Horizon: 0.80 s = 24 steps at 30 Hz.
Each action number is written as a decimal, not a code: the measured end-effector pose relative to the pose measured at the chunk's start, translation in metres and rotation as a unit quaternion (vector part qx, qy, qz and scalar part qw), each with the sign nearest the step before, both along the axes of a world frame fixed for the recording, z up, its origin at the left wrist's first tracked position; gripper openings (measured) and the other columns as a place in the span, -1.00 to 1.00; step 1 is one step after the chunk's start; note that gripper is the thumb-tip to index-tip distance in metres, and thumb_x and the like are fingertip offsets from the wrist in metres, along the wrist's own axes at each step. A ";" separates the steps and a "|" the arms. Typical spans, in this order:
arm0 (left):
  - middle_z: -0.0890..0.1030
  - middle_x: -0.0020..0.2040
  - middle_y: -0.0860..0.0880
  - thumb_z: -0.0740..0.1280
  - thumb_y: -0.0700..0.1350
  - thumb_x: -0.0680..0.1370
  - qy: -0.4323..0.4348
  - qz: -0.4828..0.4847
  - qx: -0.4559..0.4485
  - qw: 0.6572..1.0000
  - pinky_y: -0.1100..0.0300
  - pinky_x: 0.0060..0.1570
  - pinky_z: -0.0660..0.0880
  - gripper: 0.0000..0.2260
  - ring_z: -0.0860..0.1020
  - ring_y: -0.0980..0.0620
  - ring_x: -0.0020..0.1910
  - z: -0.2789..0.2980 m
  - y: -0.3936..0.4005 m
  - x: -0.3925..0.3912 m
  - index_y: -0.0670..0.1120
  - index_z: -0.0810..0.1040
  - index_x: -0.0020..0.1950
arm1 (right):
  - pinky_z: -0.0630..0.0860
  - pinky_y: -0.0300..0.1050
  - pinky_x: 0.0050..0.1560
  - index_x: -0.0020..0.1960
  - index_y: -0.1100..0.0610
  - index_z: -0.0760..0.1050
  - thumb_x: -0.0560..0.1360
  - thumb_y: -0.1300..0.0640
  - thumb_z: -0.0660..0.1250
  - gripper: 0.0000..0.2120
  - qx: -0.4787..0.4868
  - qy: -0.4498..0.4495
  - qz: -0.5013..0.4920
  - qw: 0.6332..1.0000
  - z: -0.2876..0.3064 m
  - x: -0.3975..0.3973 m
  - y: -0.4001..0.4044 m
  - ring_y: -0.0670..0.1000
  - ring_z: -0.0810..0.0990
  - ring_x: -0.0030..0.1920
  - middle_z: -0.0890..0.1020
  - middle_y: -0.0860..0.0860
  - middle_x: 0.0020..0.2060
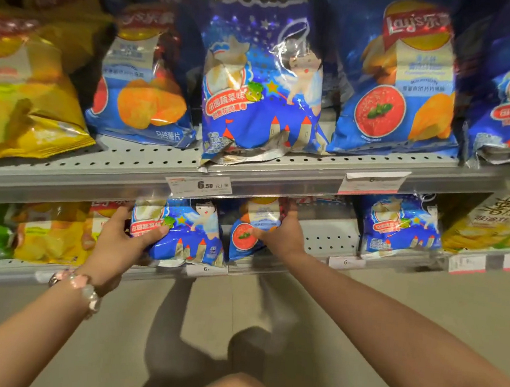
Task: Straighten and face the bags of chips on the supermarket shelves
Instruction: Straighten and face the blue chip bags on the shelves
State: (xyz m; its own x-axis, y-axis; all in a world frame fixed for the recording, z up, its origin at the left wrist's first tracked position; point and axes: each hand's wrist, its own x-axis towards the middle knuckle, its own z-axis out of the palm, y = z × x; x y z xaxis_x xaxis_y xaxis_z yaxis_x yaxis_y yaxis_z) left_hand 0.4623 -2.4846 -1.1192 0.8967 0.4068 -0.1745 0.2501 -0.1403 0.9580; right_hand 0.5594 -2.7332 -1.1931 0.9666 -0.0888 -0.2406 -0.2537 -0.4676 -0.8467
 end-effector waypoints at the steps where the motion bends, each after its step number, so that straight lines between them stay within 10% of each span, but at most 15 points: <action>1: 0.62 -0.05 -0.15 0.45 -0.29 0.44 -0.001 -0.003 -0.001 1.000 0.26 -0.47 0.56 -0.66 0.59 -0.04 -0.20 -0.001 0.002 -0.002 -0.12 0.46 0.16 | 0.47 0.13 0.21 0.34 0.17 0.25 0.21 -0.01 0.62 -0.14 -0.009 0.009 0.000 1.000 -0.003 -0.001 0.003 0.15 0.55 0.18 0.58 0.10 0.17; 11: 0.65 0.01 -0.09 0.41 -0.35 0.44 0.002 -0.073 -0.088 0.993 0.28 -0.40 0.55 -0.56 0.63 0.02 -0.15 0.000 -0.024 -0.008 -0.07 0.46 0.26 | 0.43 0.11 0.23 0.30 0.20 0.31 0.45 -0.15 0.38 -0.41 0.052 -0.086 -0.003 0.995 0.017 -0.019 -0.001 0.14 0.49 0.22 0.48 0.09 0.15; 15: 0.67 -0.03 -0.05 0.40 -0.37 0.43 -0.007 -0.097 -0.119 0.988 0.25 -0.33 0.59 -0.60 0.66 0.12 -0.20 0.001 -0.052 -0.002 -0.07 0.48 0.20 | 0.53 -0.32 -0.10 0.46 -0.02 0.12 0.41 -0.05 0.47 -0.24 0.232 0.018 0.093 0.968 0.046 -0.042 -0.009 -0.22 0.55 0.01 0.46 -0.06 0.16; 21: 0.64 0.09 -0.17 0.45 -0.32 0.42 0.017 -0.127 -0.104 0.986 -0.04 -0.04 0.61 -0.50 0.63 -0.14 0.03 -0.004 -0.098 0.007 -0.09 0.43 0.32 | 0.43 -0.52 -0.35 0.49 0.07 0.15 0.33 0.28 0.54 -0.13 0.236 0.022 0.056 0.970 0.049 -0.053 -0.039 -0.41 0.56 -0.28 0.53 -0.23 -0.07; 24: 0.63 0.08 -0.12 0.47 -0.27 0.43 0.013 -0.155 -0.030 0.987 0.07 0.00 0.58 -0.47 0.62 0.01 -0.03 -0.005 -0.114 0.016 -0.10 0.40 0.36 | 0.48 -0.47 -0.21 0.43 0.00 0.21 0.33 0.26 0.54 -0.20 0.225 0.003 0.050 0.973 0.053 -0.049 -0.055 -0.29 0.57 -0.11 0.55 -0.18 0.03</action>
State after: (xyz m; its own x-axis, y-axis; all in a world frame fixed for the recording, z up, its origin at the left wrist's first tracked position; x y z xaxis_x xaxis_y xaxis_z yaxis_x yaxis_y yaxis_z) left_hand 0.4780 -2.5990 -1.1238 0.9712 0.1022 -0.2152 0.2293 -0.1561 0.9608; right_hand 0.5107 -2.7880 -1.1400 0.9633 0.1215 -0.2395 -0.2321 -0.0720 -0.9700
